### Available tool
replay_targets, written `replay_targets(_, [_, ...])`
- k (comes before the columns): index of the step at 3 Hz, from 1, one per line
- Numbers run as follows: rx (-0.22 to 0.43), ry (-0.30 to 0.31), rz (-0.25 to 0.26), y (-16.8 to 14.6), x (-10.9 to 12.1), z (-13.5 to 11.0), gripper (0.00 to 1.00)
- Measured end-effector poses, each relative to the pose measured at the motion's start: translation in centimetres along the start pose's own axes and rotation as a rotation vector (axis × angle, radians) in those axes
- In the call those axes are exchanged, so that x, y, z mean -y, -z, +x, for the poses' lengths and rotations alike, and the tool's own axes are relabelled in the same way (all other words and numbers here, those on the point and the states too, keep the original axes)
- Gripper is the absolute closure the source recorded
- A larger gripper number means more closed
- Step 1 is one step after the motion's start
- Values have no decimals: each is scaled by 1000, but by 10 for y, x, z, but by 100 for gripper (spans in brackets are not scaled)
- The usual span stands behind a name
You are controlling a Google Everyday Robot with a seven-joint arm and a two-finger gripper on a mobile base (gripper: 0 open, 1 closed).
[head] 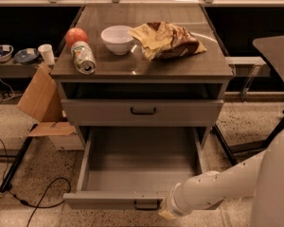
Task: Close middle drawer
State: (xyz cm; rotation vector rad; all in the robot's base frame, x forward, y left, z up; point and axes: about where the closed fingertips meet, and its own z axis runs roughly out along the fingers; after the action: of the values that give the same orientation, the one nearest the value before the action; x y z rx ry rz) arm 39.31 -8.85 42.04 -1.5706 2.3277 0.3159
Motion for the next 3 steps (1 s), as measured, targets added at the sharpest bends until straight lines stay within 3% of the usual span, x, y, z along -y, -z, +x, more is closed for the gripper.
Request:
replay_targets(1, [12,13,19,6,7,-12,5])
replay_targets(3, [30,33,8,0,6,-30,0])
